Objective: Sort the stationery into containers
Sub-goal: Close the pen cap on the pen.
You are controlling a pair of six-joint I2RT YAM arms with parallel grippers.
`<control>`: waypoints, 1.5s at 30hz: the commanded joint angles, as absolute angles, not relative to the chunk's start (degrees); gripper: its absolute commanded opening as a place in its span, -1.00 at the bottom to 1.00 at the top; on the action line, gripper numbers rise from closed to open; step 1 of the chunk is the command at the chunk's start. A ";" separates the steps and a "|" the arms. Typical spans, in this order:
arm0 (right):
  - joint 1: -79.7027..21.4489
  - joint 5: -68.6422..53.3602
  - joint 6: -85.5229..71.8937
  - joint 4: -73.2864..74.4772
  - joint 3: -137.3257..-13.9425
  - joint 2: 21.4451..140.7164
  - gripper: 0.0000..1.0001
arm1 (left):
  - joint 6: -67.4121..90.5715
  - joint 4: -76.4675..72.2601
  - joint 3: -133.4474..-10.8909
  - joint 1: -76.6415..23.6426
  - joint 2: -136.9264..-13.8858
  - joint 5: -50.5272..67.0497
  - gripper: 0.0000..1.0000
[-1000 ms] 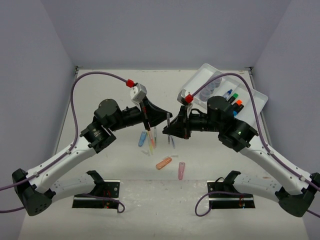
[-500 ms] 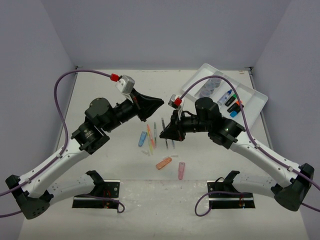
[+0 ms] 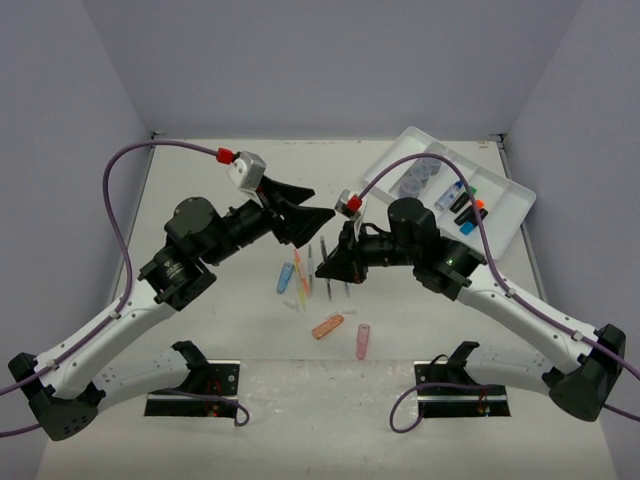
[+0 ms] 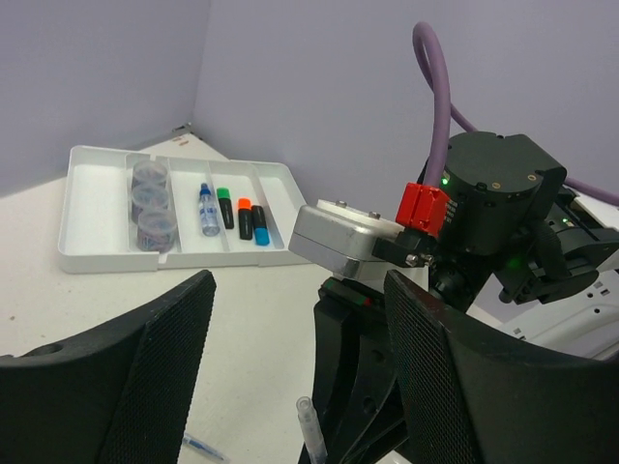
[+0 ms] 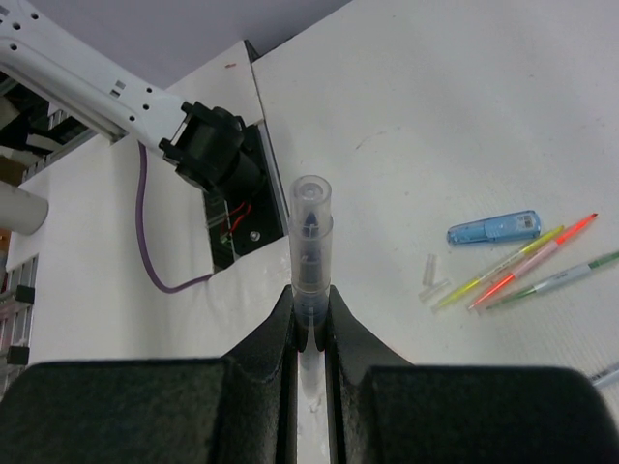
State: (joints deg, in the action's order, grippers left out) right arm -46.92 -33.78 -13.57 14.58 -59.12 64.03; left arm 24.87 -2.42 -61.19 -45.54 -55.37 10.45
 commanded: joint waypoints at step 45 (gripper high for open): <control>-38.05 -15.44 -19.84 17.79 -57.99 54.29 -1.00 | 27.76 23.24 -68.14 -45.22 -57.79 -28.79 0.64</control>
